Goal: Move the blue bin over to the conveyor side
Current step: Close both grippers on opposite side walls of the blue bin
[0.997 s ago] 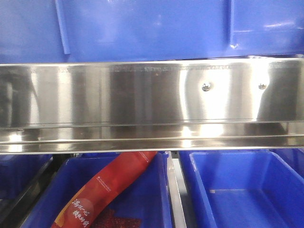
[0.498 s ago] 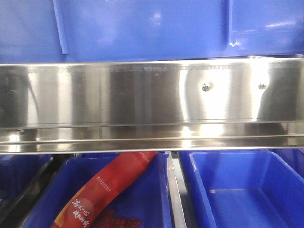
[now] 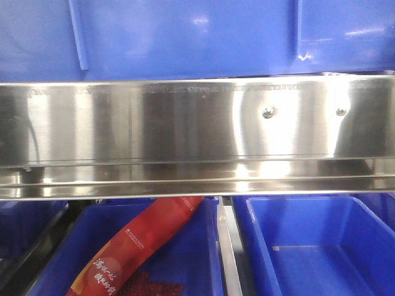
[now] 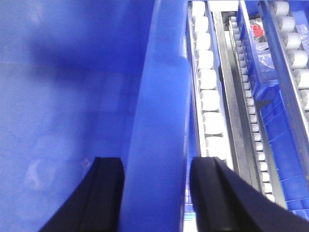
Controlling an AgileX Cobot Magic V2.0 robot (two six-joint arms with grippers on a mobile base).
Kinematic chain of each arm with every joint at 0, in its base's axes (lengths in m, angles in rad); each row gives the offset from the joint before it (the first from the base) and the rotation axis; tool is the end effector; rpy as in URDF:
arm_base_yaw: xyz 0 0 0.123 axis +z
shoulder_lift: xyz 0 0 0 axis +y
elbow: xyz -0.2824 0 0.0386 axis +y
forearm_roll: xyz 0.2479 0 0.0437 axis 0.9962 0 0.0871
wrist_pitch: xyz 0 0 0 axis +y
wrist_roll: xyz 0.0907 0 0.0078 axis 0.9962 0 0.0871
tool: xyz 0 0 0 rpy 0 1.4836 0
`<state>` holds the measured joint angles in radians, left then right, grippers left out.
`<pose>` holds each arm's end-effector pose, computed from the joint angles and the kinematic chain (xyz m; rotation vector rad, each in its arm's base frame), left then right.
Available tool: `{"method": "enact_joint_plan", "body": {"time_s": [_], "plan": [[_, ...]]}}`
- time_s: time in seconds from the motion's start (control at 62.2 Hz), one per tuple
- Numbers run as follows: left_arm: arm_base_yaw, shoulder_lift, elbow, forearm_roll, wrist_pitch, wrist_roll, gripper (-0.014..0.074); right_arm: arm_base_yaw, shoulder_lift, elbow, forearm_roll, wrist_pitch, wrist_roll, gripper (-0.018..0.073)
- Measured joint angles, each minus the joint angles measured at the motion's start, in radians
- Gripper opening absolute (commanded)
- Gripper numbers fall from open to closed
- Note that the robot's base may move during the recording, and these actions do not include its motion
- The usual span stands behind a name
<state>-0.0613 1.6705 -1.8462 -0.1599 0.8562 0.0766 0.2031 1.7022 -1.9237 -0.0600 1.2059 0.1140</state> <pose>0.3768 -0.0341 0.4364 0.1049 2.1560 -0.1821 0.3577 0.0685 0.4239 -0.1120 2.4638 0.0589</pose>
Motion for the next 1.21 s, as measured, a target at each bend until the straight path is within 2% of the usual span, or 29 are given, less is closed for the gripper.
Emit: {"method": "enact_joint_plan", "body": {"time_s": [0.145,0.402,1.206], "plan": [[0.0,0.048,-0.079,0.063,0.093,-0.043,0.0371,0.0,0.0,0.0,0.0,0.0,0.0,-0.0078],[0.002,0.078,-0.114,0.075,0.182,-0.05,0.0353,0.0,0.0,0.0,0.0,0.002,0.0,-0.0078],[0.021,0.125,-0.114,0.08,0.244,-0.052,0.0347,0.0,0.0,0.0,0.0,0.002,0.0,-0.0078]]}}
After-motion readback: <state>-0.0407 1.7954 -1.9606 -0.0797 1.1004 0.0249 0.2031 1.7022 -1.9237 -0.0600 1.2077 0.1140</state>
